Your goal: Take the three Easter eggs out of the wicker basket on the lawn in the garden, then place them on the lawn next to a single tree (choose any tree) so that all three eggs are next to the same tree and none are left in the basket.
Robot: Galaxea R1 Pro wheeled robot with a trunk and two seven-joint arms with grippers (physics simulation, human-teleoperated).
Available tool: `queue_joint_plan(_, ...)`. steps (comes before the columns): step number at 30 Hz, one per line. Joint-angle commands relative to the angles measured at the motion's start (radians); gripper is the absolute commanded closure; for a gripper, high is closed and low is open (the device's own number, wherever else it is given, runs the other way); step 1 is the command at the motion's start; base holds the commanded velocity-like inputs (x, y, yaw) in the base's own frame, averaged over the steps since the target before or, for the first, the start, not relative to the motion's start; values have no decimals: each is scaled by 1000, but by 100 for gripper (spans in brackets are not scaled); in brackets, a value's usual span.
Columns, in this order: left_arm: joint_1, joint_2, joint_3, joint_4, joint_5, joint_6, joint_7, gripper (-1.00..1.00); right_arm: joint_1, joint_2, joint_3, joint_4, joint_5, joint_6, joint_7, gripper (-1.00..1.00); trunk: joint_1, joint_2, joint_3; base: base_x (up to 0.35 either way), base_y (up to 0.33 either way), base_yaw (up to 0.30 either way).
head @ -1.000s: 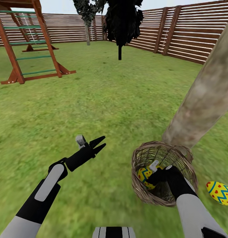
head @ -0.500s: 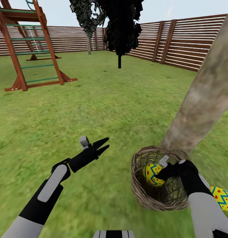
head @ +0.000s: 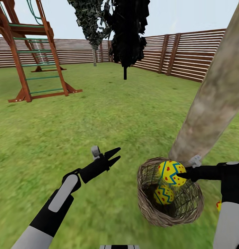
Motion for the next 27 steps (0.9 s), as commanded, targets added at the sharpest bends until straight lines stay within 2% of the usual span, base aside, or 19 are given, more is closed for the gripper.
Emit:
queue_joint_plan(1, -1, 3, 0, 0, 6, 4, 0, -100, -1, 0, -10, -10, 5, 11, 7, 100, -1, 0, 3, 0, 0, 0)
queue_joint_plan(6, -1, 6, 1, -2, 6, 16, 0, -100, -1, 2, -28, -22, 4, 13, 7, 100, -3, 1, 22, -1, 0, 0)
queue_joint_plan(9, -2, 5, 1, -8, 6, 20, 0, -100, -1, 8, -34, -15, 2, 13, 7, 100, -4, 2, 34, -251, 0, 0)
queue_joint_plan(10, -1, 2, -1, -8, 6, 20, 0, -100, -1, 9, -50, -14, 1, 13, 7, 100, -5, 2, 38, -329, 0, 0)
queue_joint_plan(12, -1, -1, -3, -11, 6, 20, 0, -100, -1, 11, -123, -11, 0, 12, 7, 100, -6, 3, 46, -338, 32, 0)
queue_joint_plan(14, -1, 0, -3, -5, 4, 15, 1, -100, -1, 10, -155, -10, -1, 9, 7, 100, -6, 3, 46, -192, 32, 0)
queue_joint_plan(18, -2, -8, -4, 1, 3, 6, -1, -100, 0, 13, -160, -7, 0, 10, 7, 100, -6, 3, 48, -15, 2, -104)
queue_joint_plan(19, -2, -16, -12, 1, 3, 5, -1, -100, 0, 14, -160, -6, 0, 10, 7, 100, -6, 3, 49, -1, 0, -200)
queue_joint_plan(22, -2, -22, -67, 1, 1, 2, 0, -100, 1, 19, -160, 41, 1, 5, 7, 100, -6, 3, 53, 0, 0, -206)
queue_joint_plan(27, -2, -35, -76, 4, 0, 0, 1, -100, 2, 19, -160, 73, 1, -2, 7, 100, -6, 3, 59, 0, 0, -209)
